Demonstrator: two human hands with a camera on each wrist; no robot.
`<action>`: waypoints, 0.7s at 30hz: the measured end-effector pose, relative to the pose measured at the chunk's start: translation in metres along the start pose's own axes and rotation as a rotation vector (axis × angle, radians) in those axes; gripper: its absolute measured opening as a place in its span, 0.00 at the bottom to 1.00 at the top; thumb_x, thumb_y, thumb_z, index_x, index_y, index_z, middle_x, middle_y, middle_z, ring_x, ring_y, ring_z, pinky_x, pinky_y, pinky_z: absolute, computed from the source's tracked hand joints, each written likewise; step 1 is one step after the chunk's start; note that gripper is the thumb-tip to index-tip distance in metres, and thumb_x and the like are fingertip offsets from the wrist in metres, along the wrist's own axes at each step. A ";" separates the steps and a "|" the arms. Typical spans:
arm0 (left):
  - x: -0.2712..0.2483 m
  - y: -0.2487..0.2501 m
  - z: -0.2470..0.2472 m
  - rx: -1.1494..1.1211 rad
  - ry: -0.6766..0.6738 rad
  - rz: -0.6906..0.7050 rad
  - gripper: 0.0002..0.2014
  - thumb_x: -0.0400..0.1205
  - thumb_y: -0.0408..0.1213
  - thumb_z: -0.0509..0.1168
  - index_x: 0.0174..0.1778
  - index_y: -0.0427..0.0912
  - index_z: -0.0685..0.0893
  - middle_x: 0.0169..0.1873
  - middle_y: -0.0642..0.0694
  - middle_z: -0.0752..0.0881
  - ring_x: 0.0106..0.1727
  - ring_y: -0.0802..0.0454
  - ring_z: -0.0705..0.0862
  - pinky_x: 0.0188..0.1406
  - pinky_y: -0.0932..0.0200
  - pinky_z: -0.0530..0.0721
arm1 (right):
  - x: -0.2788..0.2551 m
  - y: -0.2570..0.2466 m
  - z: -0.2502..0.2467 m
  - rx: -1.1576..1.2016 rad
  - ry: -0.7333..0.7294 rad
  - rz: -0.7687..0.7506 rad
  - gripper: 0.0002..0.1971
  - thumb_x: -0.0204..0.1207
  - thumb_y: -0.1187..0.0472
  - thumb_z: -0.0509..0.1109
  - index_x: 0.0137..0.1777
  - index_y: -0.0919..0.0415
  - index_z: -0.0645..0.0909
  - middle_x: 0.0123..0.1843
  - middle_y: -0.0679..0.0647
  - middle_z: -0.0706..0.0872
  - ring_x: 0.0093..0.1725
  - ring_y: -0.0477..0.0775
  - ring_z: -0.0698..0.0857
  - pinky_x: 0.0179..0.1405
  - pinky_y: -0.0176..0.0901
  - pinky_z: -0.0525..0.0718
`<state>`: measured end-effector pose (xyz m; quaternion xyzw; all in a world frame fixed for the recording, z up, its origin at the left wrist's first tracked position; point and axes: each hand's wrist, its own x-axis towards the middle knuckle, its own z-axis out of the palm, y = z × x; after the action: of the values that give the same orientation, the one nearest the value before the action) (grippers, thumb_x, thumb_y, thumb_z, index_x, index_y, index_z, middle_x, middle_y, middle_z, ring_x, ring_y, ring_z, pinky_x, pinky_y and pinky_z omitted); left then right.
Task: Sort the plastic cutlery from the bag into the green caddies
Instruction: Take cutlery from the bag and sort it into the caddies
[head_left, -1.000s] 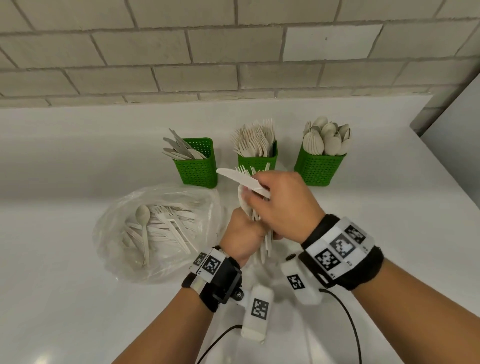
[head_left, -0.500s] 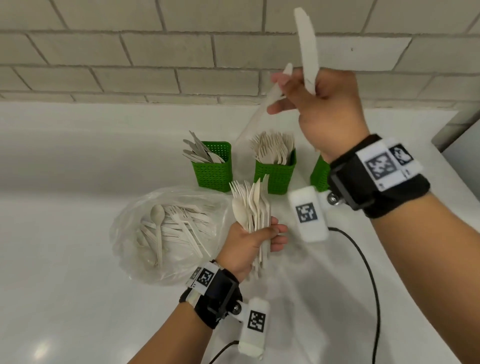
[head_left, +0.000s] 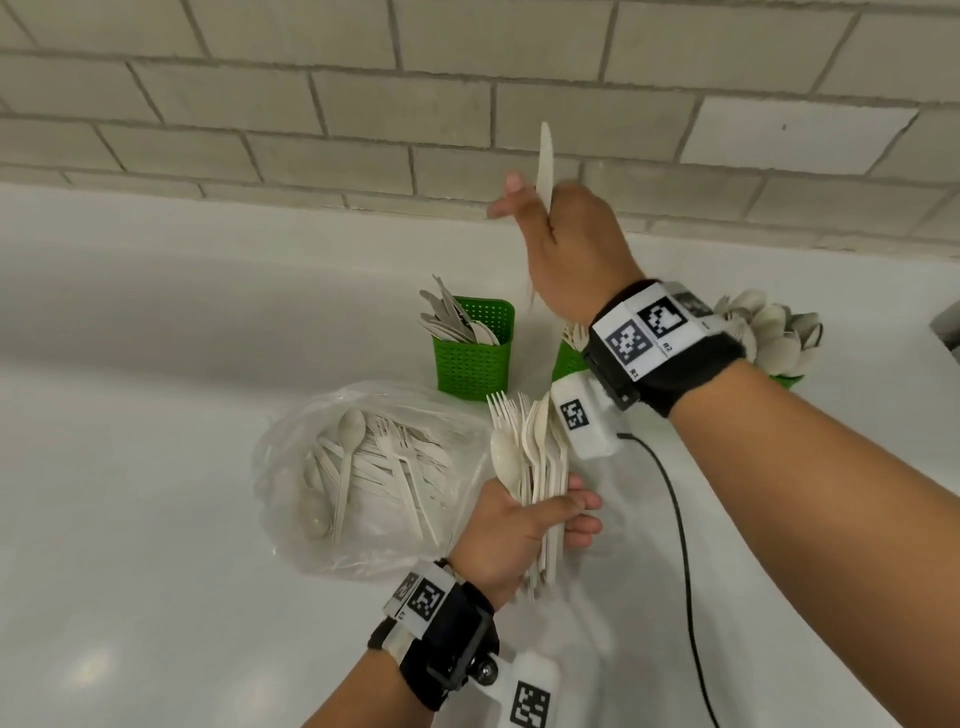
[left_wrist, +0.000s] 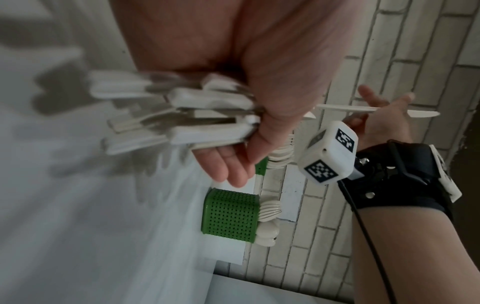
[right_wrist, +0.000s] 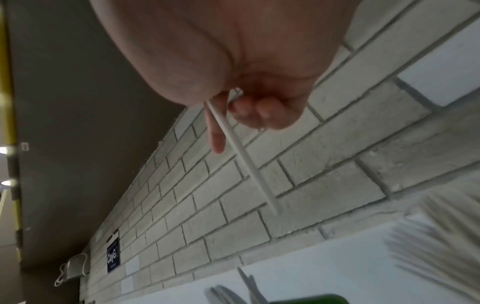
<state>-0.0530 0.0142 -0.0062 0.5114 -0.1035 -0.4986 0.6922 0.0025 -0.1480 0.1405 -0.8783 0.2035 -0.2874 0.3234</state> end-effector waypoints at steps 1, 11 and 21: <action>0.000 0.000 -0.001 -0.010 -0.001 -0.001 0.05 0.79 0.22 0.68 0.49 0.30 0.84 0.39 0.35 0.89 0.36 0.44 0.89 0.36 0.54 0.88 | 0.004 -0.003 -0.002 0.014 0.001 -0.027 0.23 0.88 0.45 0.52 0.53 0.53 0.88 0.24 0.38 0.78 0.26 0.35 0.77 0.32 0.26 0.69; -0.001 0.009 -0.005 -0.078 -0.025 -0.016 0.05 0.79 0.22 0.68 0.49 0.32 0.84 0.40 0.36 0.89 0.37 0.44 0.89 0.39 0.54 0.89 | 0.007 0.017 0.026 -0.260 -0.462 0.096 0.22 0.76 0.45 0.73 0.64 0.56 0.81 0.51 0.47 0.82 0.47 0.46 0.81 0.48 0.38 0.75; -0.002 0.015 0.003 -0.070 -0.119 -0.012 0.06 0.79 0.26 0.69 0.51 0.34 0.83 0.43 0.38 0.90 0.39 0.47 0.90 0.40 0.55 0.89 | -0.073 0.025 -0.045 -0.186 -0.494 0.201 0.16 0.73 0.44 0.74 0.50 0.56 0.86 0.45 0.58 0.88 0.39 0.55 0.84 0.38 0.43 0.80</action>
<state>-0.0478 0.0136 0.0081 0.4568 -0.1240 -0.5355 0.6994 -0.0852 -0.1462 0.1246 -0.9229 0.2303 -0.0113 0.3084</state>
